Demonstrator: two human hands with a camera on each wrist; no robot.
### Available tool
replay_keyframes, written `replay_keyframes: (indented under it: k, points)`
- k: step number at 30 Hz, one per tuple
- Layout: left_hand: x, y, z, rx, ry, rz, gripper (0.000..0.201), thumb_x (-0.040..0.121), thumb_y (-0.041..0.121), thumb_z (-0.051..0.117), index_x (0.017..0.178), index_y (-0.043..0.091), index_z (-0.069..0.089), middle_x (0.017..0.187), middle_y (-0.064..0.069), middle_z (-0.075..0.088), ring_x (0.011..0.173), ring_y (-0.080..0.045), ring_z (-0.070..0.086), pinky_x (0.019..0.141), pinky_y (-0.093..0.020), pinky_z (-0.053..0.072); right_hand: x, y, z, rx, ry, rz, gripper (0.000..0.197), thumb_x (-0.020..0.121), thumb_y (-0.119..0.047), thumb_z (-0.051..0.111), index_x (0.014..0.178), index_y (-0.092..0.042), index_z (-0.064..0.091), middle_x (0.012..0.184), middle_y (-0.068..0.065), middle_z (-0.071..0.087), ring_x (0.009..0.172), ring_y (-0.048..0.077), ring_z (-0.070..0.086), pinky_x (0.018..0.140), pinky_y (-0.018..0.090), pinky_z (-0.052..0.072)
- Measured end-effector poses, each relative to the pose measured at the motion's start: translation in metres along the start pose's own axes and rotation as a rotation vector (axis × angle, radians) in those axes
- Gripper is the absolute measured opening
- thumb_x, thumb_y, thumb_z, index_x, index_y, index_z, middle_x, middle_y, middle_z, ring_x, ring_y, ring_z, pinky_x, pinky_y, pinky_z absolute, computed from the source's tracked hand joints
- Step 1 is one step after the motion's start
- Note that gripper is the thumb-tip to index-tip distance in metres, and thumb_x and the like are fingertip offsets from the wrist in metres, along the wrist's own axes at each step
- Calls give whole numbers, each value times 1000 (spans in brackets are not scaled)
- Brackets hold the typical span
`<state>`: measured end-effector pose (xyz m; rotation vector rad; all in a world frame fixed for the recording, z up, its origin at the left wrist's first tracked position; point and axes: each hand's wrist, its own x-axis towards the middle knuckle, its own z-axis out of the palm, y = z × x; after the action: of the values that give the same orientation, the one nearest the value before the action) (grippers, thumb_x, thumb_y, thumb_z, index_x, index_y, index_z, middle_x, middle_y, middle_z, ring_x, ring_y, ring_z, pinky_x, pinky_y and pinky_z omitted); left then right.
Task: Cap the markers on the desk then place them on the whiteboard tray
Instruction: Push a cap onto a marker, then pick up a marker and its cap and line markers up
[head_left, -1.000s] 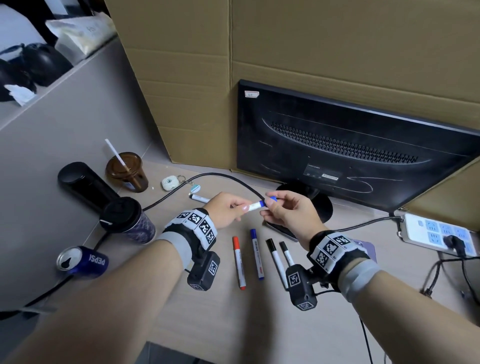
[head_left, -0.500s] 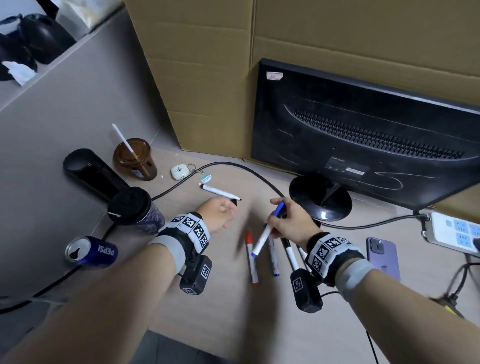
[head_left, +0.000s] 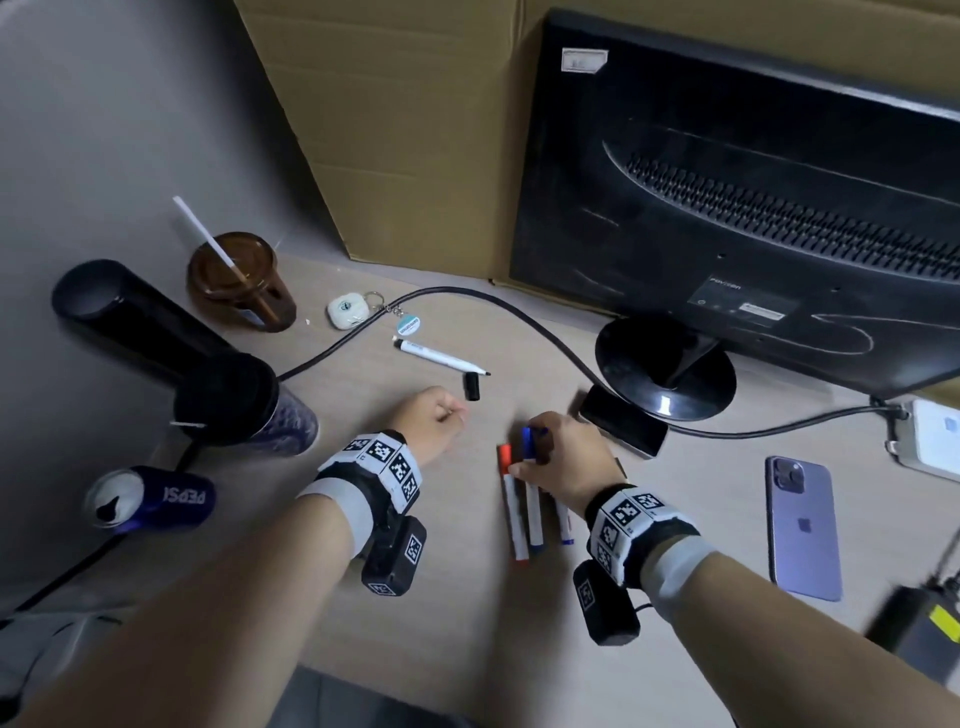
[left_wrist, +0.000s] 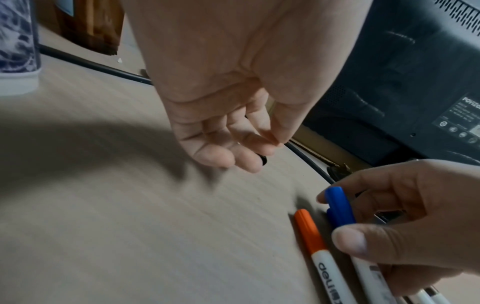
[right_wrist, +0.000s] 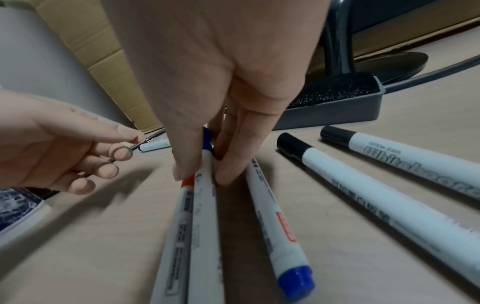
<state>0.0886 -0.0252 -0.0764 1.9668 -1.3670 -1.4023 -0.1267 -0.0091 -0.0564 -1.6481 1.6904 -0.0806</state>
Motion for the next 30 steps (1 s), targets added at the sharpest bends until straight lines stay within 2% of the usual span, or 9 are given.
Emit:
replay_keyframes:
  k: [7,9,13,15,18,19,22,27,30]
  points:
    - [11,13,-16,54,29,-13,12,96,18,61,86,25,63,82,1,70,69,-20,63,67,-27,48,5,-9,-10,10,-6,12,61,66,-44,93,115,-22,65,86,-6,69,84,19,69,80,38,60]
    - [13,17,-23,85,70,-18,5,95,22,63,95,20,67,89,0,72,75,-20,64,67,-25,46,13,-15,-10,43,14,11,53,70,-41,92,112,-23,66,81,-7,70,80,19,72,77,38,62]
    - [20,25,-38,152,174,12,14,95,16,63,106,17,70,100,0,67,78,-14,60,73,-22,43,40,-34,-8,78,52,-6,34,82,-42,82,108,-25,69,85,-6,71,76,17,71,75,37,64]
    - [27,27,-44,193,222,62,24,93,9,62,113,20,70,112,-3,59,79,-10,57,84,-22,44,55,-47,-6,50,57,-9,31,85,-47,79,101,-22,72,83,-5,72,77,18,70,77,33,60]
    - [38,27,-47,241,228,66,42,91,4,61,125,27,69,126,-6,48,100,-20,61,101,-19,39,75,-61,3,57,69,26,37,82,-57,77,84,-20,74,77,-1,74,70,24,72,73,35,61]
    - [41,27,-47,238,231,61,45,91,2,60,127,28,68,127,-6,46,102,-19,60,100,-13,34,80,-64,7,60,76,41,41,80,-60,77,82,-20,75,77,1,75,69,25,73,72,35,61]
    - [48,25,-45,242,245,65,48,91,-1,61,126,30,70,126,-6,41,90,-10,52,90,1,24,89,-65,15,59,77,72,40,77,-57,79,78,-17,76,74,5,76,67,28,73,70,39,63]
    - [57,27,-41,268,238,94,42,88,0,69,119,26,74,127,-7,39,91,-11,52,90,6,19,89,-56,9,79,42,101,25,80,-40,74,75,-15,74,73,11,76,64,31,75,69,41,65]
    - [62,27,-36,326,225,96,34,84,2,76,107,26,77,126,-3,35,95,-12,52,87,4,25,82,-51,-1,183,27,88,17,79,-34,80,79,-18,74,75,7,76,57,25,75,57,38,66]
